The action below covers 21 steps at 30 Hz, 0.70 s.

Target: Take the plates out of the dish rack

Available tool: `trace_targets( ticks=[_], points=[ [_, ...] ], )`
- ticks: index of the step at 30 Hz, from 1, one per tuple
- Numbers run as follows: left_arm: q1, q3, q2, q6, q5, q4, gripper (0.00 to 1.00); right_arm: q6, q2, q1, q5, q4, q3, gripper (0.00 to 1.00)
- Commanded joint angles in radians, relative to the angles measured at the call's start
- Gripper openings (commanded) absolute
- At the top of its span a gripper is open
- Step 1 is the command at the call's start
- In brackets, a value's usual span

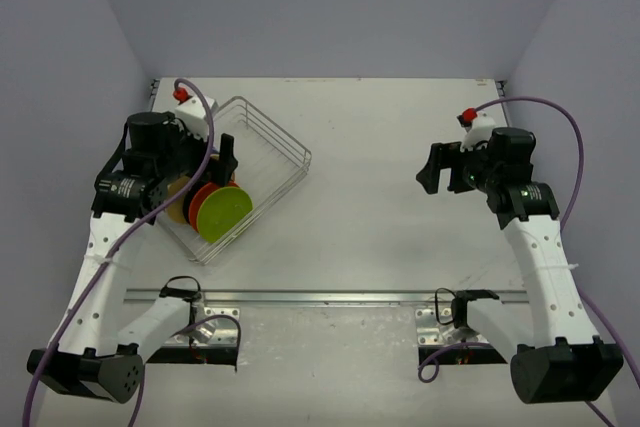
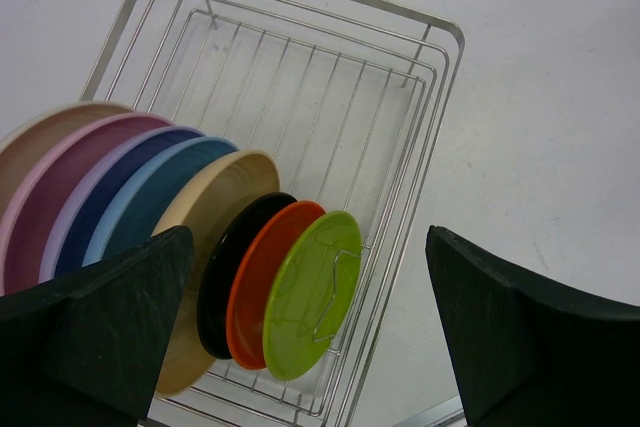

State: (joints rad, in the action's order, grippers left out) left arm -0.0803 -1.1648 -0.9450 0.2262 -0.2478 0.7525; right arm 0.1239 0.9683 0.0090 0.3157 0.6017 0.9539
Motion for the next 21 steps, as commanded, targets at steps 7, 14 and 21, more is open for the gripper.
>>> trace_targets(
  ticks=[7, 14, 21],
  points=[
    [-0.008, -0.031, -0.037, 0.071, -0.056, 0.043, 0.94, 0.067, -0.036, -0.001, -0.095, -0.031, -0.034, 0.99],
    [-0.070, 0.046, -0.023, 0.144, 0.046, 0.075, 0.65, 0.011, -0.045, -0.002, -0.057, 0.002, -0.044, 0.99],
    [-0.165, 0.124, -0.016, 0.164, 0.132, 0.106, 0.42, -0.025, -0.043, -0.003, 0.022, 0.017, -0.064, 0.99]
  ],
)
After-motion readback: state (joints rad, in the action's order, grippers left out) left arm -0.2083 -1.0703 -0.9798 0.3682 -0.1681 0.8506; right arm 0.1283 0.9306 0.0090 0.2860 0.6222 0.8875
